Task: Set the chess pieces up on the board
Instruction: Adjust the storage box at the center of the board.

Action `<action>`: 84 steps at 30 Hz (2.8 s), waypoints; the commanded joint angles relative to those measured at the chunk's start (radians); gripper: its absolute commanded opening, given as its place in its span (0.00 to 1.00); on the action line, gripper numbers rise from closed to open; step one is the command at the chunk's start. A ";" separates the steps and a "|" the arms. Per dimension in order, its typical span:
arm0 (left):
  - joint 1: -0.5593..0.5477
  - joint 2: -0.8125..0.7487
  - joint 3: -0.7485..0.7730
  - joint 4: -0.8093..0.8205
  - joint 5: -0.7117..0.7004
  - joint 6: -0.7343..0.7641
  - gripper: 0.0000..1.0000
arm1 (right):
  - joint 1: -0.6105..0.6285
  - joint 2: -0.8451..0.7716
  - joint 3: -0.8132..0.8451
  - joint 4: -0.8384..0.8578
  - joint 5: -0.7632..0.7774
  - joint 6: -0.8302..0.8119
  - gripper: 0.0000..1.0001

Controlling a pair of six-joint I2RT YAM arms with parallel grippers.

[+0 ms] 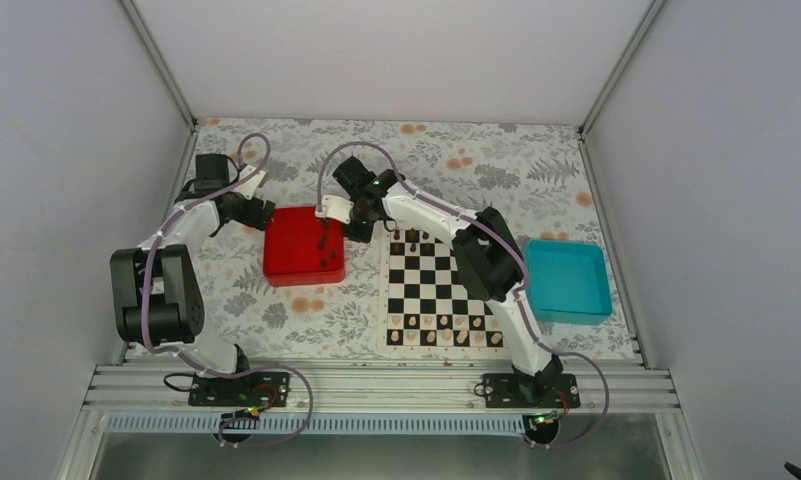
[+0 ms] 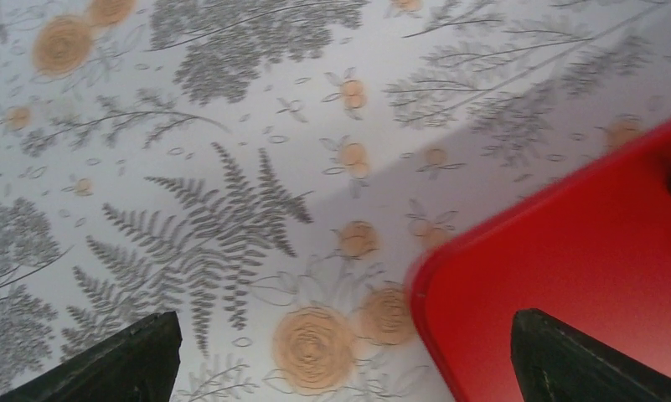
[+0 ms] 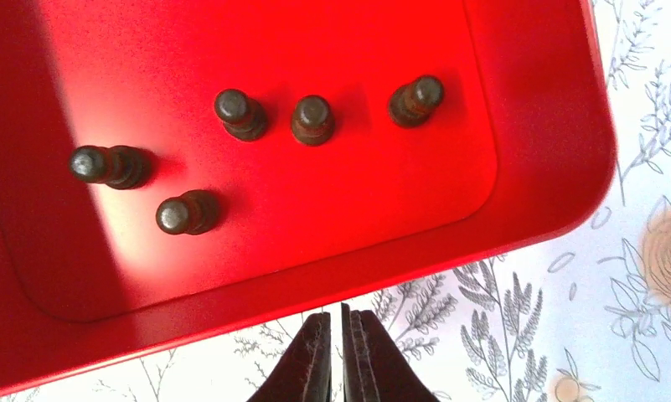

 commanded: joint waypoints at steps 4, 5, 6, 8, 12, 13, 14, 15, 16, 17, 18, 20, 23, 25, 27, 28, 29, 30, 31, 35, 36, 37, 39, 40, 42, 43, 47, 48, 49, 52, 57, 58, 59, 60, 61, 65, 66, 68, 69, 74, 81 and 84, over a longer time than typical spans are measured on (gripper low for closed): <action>0.057 0.102 0.129 0.063 0.001 -0.021 0.97 | 0.038 -0.076 -0.028 -0.024 0.028 -0.010 0.06; 0.057 0.134 0.162 0.050 0.015 -0.019 0.97 | 0.046 -0.102 -0.053 -0.032 0.023 -0.015 0.06; 0.057 0.170 0.195 0.035 0.027 -0.018 0.97 | 0.055 -0.123 -0.072 -0.046 0.023 -0.018 0.07; 0.056 0.250 0.276 0.007 0.042 -0.023 0.95 | 0.077 -0.156 -0.097 -0.094 0.011 -0.025 0.06; 0.047 0.364 0.361 -0.020 0.038 -0.001 0.94 | 0.140 -0.197 -0.145 -0.160 -0.006 -0.021 0.06; 0.043 0.384 0.373 -0.024 0.035 0.006 0.94 | 0.157 -0.198 -0.155 -0.168 -0.006 -0.019 0.06; 0.039 0.404 0.380 -0.027 0.032 0.012 0.94 | 0.171 -0.196 -0.161 -0.178 -0.007 -0.017 0.06; 0.035 0.418 0.382 -0.029 0.031 0.018 0.94 | 0.185 -0.189 -0.164 -0.185 -0.010 -0.015 0.06; 0.030 0.427 0.379 -0.029 0.030 0.024 0.94 | 0.195 -0.179 -0.165 -0.190 -0.014 -0.014 0.05; 0.024 0.431 0.372 -0.025 0.028 0.028 0.94 | 0.205 -0.169 -0.167 -0.190 -0.015 -0.012 0.05; 0.020 0.432 0.362 -0.020 0.027 0.033 0.94 | 0.214 -0.157 -0.165 -0.190 -0.015 -0.011 0.05; 0.015 0.426 0.343 -0.009 0.022 0.041 0.94 | 0.228 -0.137 -0.164 -0.180 -0.018 -0.008 0.04; 0.014 0.418 0.325 -0.005 0.023 0.051 0.94 | 0.238 -0.109 -0.165 -0.152 -0.014 -0.004 0.04; 0.014 0.407 0.305 0.000 0.035 0.068 0.94 | 0.239 -0.087 -0.163 -0.138 -0.004 -0.001 0.04; 0.014 0.396 0.289 -0.001 0.049 0.087 0.94 | 0.240 -0.078 -0.176 -0.109 0.018 0.000 0.04; 0.014 0.392 0.283 -0.002 0.050 0.096 0.94 | 0.239 -0.071 -0.177 -0.097 0.034 0.001 0.04; 0.014 0.391 0.279 -0.005 0.049 0.103 0.94 | 0.238 -0.066 -0.178 -0.088 0.046 0.005 0.04; 0.014 0.388 0.276 -0.008 0.049 0.112 0.94 | 0.235 -0.062 -0.176 -0.082 0.057 0.007 0.04; 0.014 0.385 0.270 -0.008 0.048 0.117 0.94 | 0.232 -0.061 -0.175 -0.078 0.064 0.010 0.04; 0.013 0.351 0.237 -0.007 0.047 0.138 0.94 | 0.210 -0.069 -0.180 -0.064 0.097 0.014 0.04; 0.014 0.344 0.227 -0.007 0.047 0.144 0.94 | 0.204 -0.071 -0.184 -0.061 0.108 0.013 0.04; 0.014 0.333 0.217 -0.007 0.046 0.149 0.94 | 0.198 -0.075 -0.190 -0.058 0.116 0.013 0.04; 0.015 0.314 0.195 -0.003 0.046 0.163 0.94 | 0.185 -0.087 -0.198 -0.052 0.132 0.010 0.04; 0.015 0.305 0.186 -0.002 0.044 0.167 0.94 | 0.178 -0.093 -0.202 -0.050 0.134 0.009 0.04; 0.015 0.293 0.169 -0.002 0.043 0.178 0.94 | 0.167 -0.101 -0.204 -0.048 0.140 0.008 0.04; 0.016 0.289 0.162 -0.002 0.043 0.184 0.94 | 0.162 -0.106 -0.206 -0.047 0.145 0.007 0.04; 0.016 0.270 0.133 0.000 0.042 0.196 0.94 | 0.145 -0.118 -0.208 -0.041 0.154 0.003 0.04; 0.017 0.264 0.124 0.001 0.043 0.197 0.94 | 0.139 -0.121 -0.208 -0.038 0.158 0.001 0.04; 0.018 0.256 0.114 0.000 0.044 0.199 0.94 | 0.133 -0.121 -0.207 -0.037 0.161 0.000 0.04; 0.024 0.218 0.075 0.000 0.050 0.209 0.94 | 0.108 -0.122 -0.203 -0.025 0.174 -0.004 0.04; 0.032 0.127 -0.005 -0.019 0.081 0.228 0.94 | 0.053 -0.117 -0.187 0.010 0.186 -0.011 0.04; 0.033 0.107 -0.019 -0.025 0.086 0.234 0.94 | 0.043 -0.114 -0.184 0.019 0.189 -0.013 0.04; 0.034 0.088 -0.032 -0.034 0.091 0.239 0.94 | 0.031 -0.111 -0.183 0.028 0.191 -0.014 0.04; 0.034 0.072 -0.042 -0.046 0.093 0.243 0.94 | 0.020 -0.105 -0.178 0.032 0.189 -0.016 0.04; 0.035 0.056 -0.051 -0.057 0.092 0.246 0.94 | 0.009 -0.099 -0.172 0.035 0.188 -0.018 0.04; 0.037 -0.011 -0.073 -0.090 0.083 0.261 0.94 | -0.020 -0.092 -0.156 0.069 0.187 -0.021 0.04; 0.038 -0.024 -0.069 -0.100 0.077 0.260 0.94 | -0.028 -0.089 -0.148 0.071 0.183 -0.022 0.04; 0.039 -0.050 -0.047 -0.120 0.074 0.258 0.94 | -0.037 -0.085 -0.134 0.070 0.177 -0.023 0.04; 0.039 -0.059 -0.026 -0.132 0.079 0.256 0.93 | -0.041 -0.084 -0.126 0.069 0.173 -0.021 0.04; 0.034 -0.008 0.157 -0.223 0.128 0.242 0.91 | -0.047 -0.068 -0.083 0.046 0.147 -0.020 0.04; -0.003 0.136 0.292 -0.237 0.145 0.212 0.91 | -0.047 -0.041 -0.041 0.025 0.135 -0.015 0.04; -0.040 0.186 0.318 -0.232 0.151 0.202 0.91 | -0.047 -0.034 -0.043 0.025 0.135 -0.011 0.04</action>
